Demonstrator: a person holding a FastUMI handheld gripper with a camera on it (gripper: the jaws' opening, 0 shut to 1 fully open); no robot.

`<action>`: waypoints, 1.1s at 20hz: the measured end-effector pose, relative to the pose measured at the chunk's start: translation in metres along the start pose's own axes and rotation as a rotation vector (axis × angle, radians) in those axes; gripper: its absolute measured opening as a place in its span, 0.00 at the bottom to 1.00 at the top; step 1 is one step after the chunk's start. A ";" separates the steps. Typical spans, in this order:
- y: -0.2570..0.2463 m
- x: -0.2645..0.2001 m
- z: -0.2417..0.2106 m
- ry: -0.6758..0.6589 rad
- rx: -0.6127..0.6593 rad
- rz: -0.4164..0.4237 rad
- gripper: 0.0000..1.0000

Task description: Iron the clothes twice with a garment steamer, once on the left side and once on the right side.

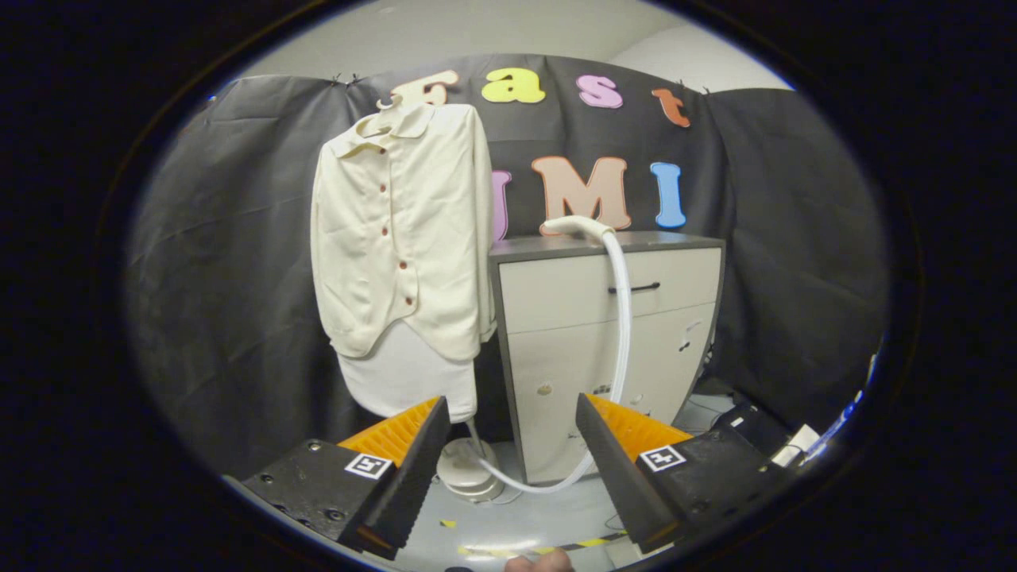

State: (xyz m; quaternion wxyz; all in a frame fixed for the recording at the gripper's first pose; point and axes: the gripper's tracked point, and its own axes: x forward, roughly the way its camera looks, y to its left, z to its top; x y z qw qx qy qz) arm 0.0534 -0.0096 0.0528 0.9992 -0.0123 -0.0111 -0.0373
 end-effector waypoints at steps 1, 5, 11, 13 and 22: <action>-0.007 0.007 0.007 -0.009 0.004 -0.012 0.98; -0.041 0.046 0.036 -0.034 0.030 -0.035 0.97; -0.082 0.112 0.076 -0.042 0.028 -0.009 0.98; -0.096 0.134 0.091 -0.057 0.010 -0.002 0.97; -0.130 0.235 0.162 -0.092 0.017 0.050 0.97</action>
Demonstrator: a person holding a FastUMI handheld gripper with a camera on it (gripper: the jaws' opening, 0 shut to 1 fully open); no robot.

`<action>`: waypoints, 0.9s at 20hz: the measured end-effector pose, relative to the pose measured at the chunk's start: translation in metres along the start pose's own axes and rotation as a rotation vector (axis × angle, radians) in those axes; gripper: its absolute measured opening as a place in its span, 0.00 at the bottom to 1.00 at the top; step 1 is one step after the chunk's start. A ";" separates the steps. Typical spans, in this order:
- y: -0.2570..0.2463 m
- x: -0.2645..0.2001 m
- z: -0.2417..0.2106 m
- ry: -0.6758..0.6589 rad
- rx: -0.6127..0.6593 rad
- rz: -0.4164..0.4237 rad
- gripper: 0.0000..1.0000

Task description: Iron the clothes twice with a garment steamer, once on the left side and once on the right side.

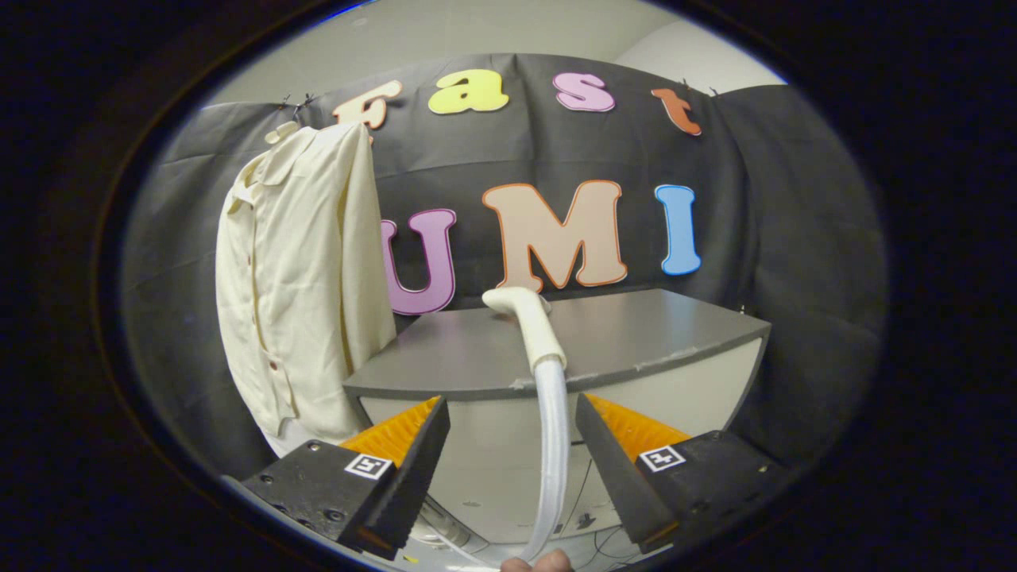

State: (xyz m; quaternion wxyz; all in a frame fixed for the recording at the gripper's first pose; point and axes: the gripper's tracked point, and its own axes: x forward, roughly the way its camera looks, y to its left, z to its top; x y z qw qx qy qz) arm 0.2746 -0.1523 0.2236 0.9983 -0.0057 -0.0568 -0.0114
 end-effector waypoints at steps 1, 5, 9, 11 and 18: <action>-0.003 0.011 0.005 -0.003 0.000 0.006 0.97; -0.014 0.056 0.020 0.010 0.003 0.016 0.97; -0.020 0.103 0.023 0.063 0.036 0.016 0.97; -0.022 0.123 0.017 0.110 0.051 0.013 0.97; -0.029 0.160 0.014 0.217 0.064 -0.006 0.93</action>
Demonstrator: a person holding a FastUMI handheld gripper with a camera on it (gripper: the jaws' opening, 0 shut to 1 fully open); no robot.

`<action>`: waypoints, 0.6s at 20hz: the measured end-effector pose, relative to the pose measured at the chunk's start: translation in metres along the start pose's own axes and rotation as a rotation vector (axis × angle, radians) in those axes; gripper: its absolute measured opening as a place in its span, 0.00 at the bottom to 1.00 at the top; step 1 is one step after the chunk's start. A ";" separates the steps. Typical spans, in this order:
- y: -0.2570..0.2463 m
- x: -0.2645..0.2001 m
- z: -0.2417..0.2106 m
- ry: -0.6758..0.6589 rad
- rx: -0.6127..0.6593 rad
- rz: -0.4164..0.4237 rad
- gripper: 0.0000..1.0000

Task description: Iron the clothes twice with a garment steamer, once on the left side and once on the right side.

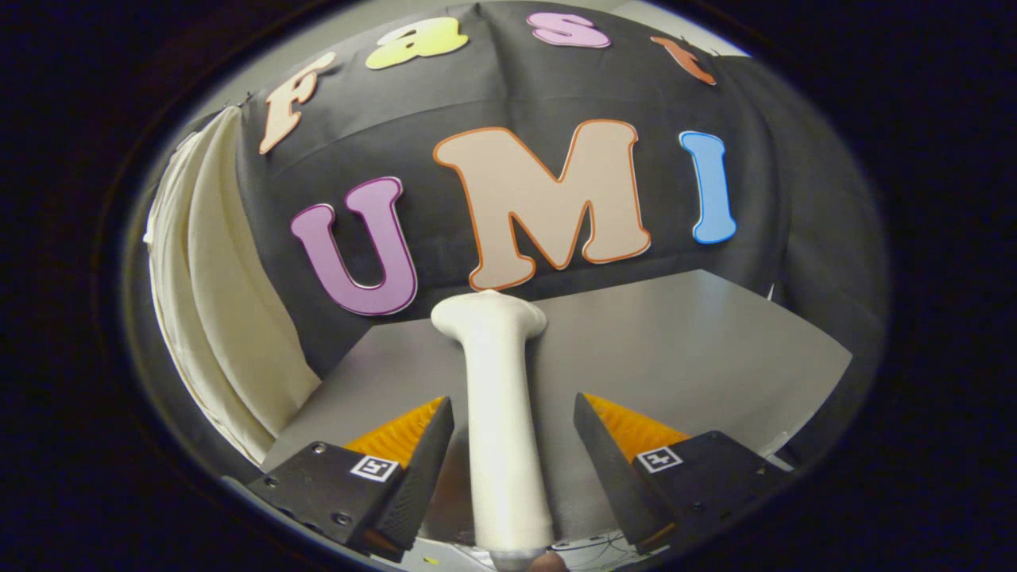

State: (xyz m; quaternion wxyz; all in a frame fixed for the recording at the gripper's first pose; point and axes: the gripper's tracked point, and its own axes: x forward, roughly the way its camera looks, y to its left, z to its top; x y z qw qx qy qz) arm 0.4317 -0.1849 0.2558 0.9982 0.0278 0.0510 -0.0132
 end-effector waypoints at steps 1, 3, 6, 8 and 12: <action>0.000 -0.003 -0.003 0.023 -0.006 -0.001 0.91; 0.000 -0.002 0.000 0.042 -0.017 -0.009 0.82; 0.005 0.006 -0.002 0.059 -0.026 -0.005 0.51; 0.005 0.004 -0.002 0.070 -0.059 -0.001 0.38; 0.008 -0.011 0.005 0.031 -0.018 0.000 0.34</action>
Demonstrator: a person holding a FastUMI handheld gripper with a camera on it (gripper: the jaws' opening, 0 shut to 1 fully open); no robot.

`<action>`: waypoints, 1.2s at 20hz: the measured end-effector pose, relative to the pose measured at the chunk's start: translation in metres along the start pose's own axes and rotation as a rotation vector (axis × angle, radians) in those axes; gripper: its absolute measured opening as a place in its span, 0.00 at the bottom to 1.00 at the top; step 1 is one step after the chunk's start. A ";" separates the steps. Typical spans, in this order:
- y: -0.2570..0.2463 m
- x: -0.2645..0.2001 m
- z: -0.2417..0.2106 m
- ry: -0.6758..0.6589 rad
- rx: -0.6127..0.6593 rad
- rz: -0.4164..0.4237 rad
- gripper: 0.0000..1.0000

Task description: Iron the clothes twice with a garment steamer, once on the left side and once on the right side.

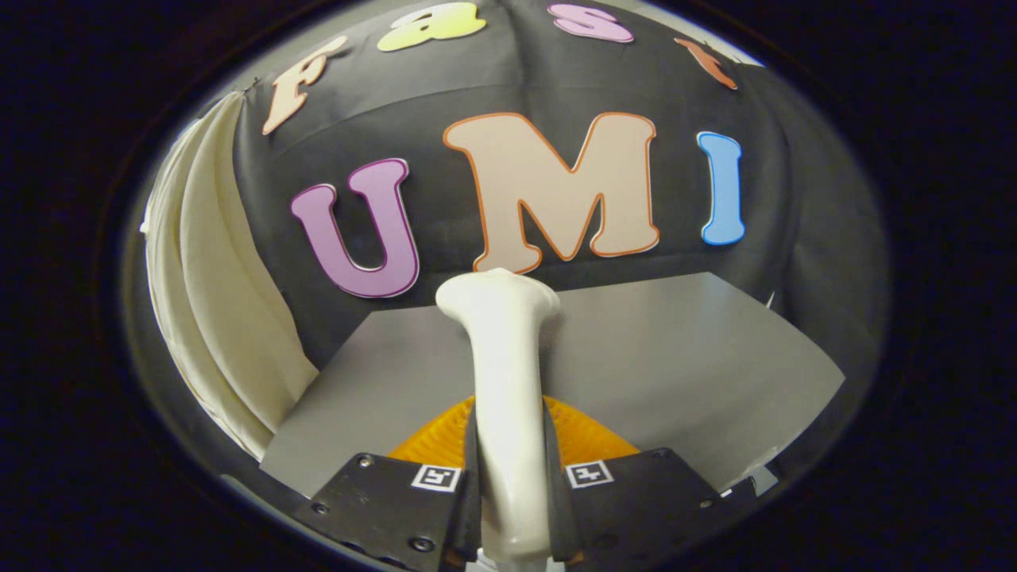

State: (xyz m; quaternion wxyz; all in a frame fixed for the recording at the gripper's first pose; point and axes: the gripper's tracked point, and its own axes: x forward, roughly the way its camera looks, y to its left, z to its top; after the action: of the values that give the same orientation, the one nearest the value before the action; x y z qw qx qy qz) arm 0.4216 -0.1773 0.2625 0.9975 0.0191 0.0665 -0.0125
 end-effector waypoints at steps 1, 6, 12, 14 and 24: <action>0.007 -0.007 -0.003 -0.001 0.016 0.019 0.33; 0.052 -0.064 0.002 -0.133 -0.020 0.079 0.33; 0.144 -0.130 -0.001 -0.192 -0.069 0.108 0.33; 0.170 -0.152 0.003 -0.236 -0.072 0.065 0.32; 0.308 -0.229 -0.002 -0.368 -0.014 -0.016 0.32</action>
State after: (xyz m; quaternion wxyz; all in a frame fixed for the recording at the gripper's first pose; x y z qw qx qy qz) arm 0.2028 0.1355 0.3020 0.9929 0.0090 -0.1166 -0.0230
